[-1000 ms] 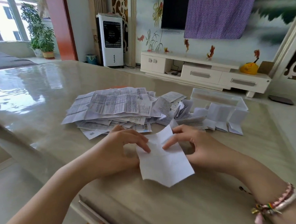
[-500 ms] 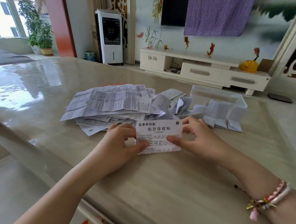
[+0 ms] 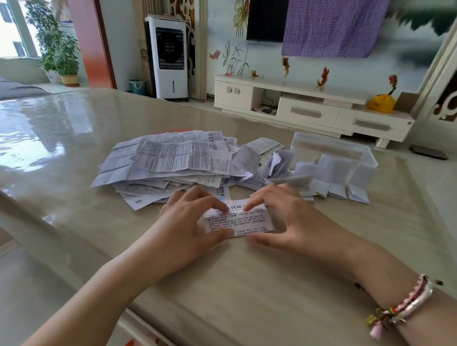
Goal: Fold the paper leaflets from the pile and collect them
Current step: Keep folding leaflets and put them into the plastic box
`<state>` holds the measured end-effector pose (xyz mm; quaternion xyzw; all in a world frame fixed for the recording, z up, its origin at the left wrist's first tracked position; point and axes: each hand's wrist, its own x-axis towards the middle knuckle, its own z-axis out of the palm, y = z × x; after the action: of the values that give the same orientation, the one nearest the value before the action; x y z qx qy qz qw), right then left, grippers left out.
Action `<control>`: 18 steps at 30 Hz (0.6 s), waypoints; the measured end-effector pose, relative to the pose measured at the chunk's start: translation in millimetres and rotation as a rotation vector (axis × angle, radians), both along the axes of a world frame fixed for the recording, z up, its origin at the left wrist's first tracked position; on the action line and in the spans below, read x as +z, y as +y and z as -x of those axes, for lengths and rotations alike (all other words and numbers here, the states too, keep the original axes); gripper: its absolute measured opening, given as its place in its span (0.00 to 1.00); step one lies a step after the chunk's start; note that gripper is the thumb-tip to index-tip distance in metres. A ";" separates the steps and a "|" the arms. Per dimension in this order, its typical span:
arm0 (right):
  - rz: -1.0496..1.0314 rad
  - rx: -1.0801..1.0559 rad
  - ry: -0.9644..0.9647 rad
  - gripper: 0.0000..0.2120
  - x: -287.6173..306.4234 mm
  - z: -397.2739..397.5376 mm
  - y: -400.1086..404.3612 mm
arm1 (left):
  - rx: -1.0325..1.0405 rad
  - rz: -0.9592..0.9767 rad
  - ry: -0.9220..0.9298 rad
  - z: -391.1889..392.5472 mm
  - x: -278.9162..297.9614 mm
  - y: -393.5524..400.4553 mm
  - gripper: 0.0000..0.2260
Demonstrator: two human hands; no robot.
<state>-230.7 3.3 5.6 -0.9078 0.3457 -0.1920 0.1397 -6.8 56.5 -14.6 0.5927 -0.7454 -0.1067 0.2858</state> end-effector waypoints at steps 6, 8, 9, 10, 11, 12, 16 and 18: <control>-0.075 0.028 0.020 0.17 1.8 2.3 -0.8 | -0.031 0.011 -0.079 -2.5 -6.4 -2.8 0.31; -0.035 0.031 0.030 0.15 1.5 3.2 -2.3 | -0.023 0.028 -0.125 -2.3 -5.8 -2.4 0.31; -0.012 0.031 0.041 0.15 1.2 3.1 -3.0 | -0.022 0.039 -0.146 -2.1 -5.4 -1.9 0.31; 0.008 0.031 0.050 0.14 1.0 2.7 -3.2 | -0.022 0.050 -0.164 -1.9 -4.8 -1.5 0.31; 0.022 0.033 0.056 0.14 0.4 2.3 -3.6 | -0.025 0.061 -0.177 -1.9 -4.3 -1.0 0.30; 0.033 0.035 0.056 0.14 0.3 1.8 -3.5 | -0.029 0.075 -0.190 -2.2 -4.2 -0.9 0.30; 0.021 0.038 0.023 0.15 0.5 2.5 -2.6 | -0.058 0.166 -0.223 -2.3 -2.8 0.7 0.24; 0.020 0.032 0.032 0.15 -0.1 2.8 -3.0 | -0.064 0.209 -0.230 -2.3 -2.0 0.9 0.23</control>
<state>-233.5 0.3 5.5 -0.9175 0.3315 -0.1786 0.1281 -4.6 57.4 -16.6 0.5438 -0.7988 0.0309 0.2554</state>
